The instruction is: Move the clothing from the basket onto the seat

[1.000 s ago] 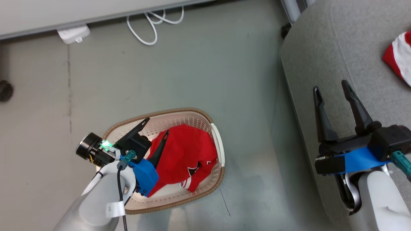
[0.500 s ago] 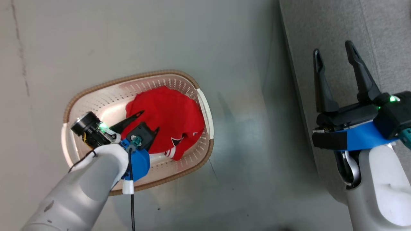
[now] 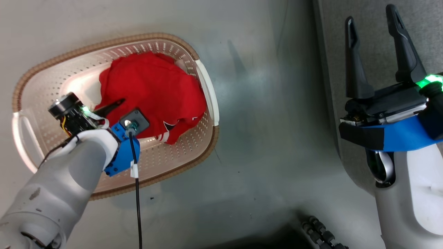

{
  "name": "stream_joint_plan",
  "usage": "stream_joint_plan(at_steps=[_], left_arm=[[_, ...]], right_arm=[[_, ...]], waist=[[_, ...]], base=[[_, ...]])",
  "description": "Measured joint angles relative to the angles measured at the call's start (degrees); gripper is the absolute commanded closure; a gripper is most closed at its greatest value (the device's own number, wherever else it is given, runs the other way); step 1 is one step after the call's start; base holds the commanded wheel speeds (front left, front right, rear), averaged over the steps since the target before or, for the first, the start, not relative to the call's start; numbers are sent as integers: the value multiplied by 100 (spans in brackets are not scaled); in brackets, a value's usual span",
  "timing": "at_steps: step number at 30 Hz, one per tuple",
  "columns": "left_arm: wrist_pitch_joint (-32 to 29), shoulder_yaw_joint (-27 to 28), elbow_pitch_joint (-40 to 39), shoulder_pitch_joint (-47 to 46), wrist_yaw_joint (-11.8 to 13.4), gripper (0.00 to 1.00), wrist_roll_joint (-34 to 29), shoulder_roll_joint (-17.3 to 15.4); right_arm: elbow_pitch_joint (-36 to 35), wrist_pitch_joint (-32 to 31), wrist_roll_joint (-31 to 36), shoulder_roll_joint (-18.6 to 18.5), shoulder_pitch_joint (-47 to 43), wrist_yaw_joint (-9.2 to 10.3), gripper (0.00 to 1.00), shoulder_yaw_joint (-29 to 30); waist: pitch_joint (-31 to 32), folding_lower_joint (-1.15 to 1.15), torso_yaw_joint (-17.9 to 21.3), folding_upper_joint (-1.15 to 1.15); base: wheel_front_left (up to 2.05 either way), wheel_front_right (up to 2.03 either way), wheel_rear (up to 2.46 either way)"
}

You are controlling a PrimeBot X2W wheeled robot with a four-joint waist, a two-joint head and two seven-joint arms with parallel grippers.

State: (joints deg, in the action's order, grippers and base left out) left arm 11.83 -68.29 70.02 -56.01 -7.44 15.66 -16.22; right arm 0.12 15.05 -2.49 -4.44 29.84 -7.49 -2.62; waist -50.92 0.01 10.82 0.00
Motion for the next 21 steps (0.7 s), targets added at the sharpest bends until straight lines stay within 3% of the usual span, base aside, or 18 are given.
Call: stream_joint_plan(at_steps=[6,21], left_arm=[[-285,-211,176,-414,0,0,154,-130],[-888,-328,323,-784,0,0,345,-272]], right_arm=[[-311,0,60,29,58,0,0,-2],[-553,0,96,71,47,0,0,151]], waist=[[-560,0,120,0],[-1165,-1,280,0]], base=[[0,0,0],[0,0,0]])
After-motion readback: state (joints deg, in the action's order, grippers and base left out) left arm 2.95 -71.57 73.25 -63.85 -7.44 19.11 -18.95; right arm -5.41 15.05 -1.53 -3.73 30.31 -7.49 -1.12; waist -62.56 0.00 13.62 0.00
